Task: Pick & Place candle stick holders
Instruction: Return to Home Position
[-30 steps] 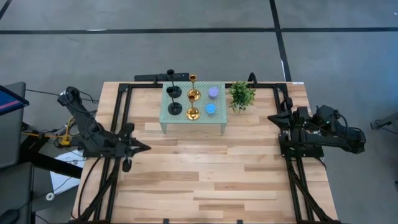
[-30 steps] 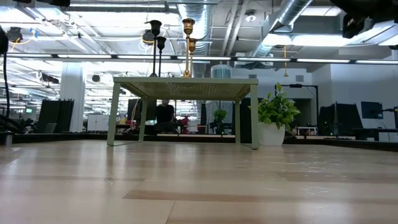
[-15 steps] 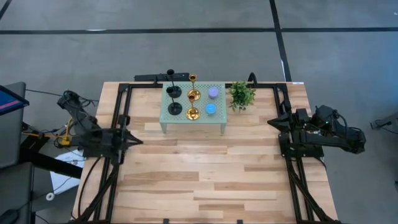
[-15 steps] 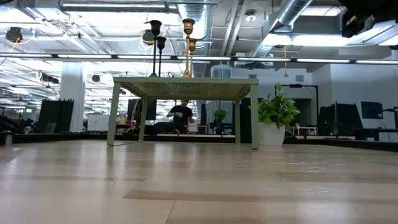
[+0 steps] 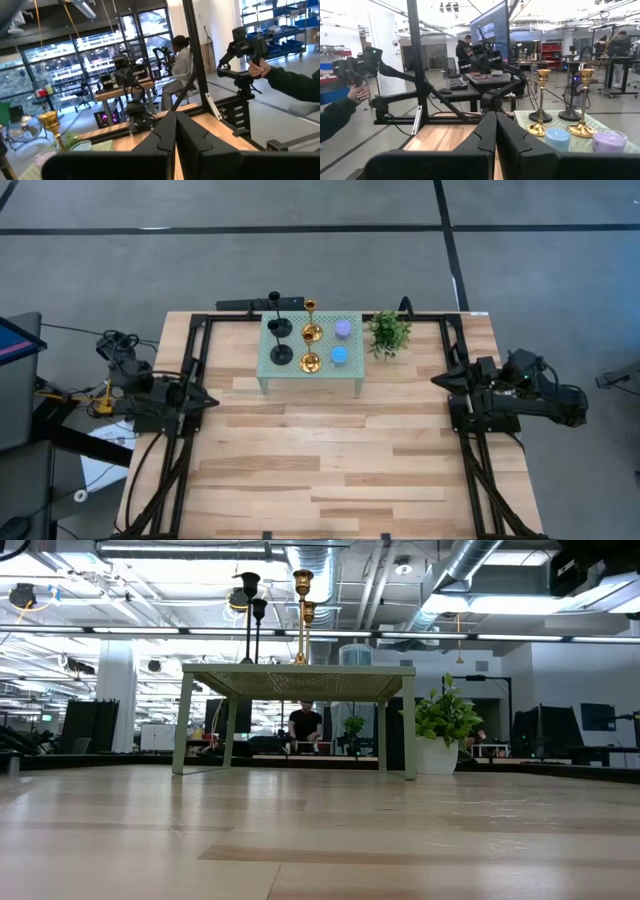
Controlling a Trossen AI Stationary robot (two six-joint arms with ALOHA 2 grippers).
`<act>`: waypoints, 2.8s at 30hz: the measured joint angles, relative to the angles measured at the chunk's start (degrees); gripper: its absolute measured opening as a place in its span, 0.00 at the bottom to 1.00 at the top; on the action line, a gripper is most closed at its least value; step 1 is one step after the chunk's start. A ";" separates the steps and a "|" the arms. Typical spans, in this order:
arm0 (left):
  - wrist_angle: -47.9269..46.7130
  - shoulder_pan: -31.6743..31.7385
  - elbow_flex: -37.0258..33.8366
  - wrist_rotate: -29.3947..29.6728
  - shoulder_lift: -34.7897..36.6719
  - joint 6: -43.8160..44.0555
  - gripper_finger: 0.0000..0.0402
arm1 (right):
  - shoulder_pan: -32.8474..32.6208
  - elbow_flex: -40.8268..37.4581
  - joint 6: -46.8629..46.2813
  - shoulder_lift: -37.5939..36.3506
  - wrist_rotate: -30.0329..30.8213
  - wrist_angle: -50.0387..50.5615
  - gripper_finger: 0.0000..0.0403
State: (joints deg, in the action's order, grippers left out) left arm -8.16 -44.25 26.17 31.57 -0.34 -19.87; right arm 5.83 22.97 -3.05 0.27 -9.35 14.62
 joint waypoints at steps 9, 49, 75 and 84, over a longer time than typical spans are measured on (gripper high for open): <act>2.87 0.00 -2.49 -0.35 -0.17 4.12 0.02 | 0.02 2.16 0.06 0.00 -1.33 0.22 0.00; 7.75 48.06 -5.77 -52.68 -2.33 21.72 0.02 | 0.02 2.24 -1.99 -0.02 -1.33 2.95 0.00; 8.76 48.04 -5.33 -50.45 0.31 18.94 0.02 | -0.56 12.05 -1.26 -0.02 -2.97 6.07 0.00; 9.53 48.02 -5.33 -45.55 -0.11 18.65 0.02 | -2.17 10.29 -0.87 -0.02 0.11 8.23 0.00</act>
State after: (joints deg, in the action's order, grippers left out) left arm 1.37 3.77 20.84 -13.98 -0.45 -1.21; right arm 3.66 33.26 -3.92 0.25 -9.24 22.85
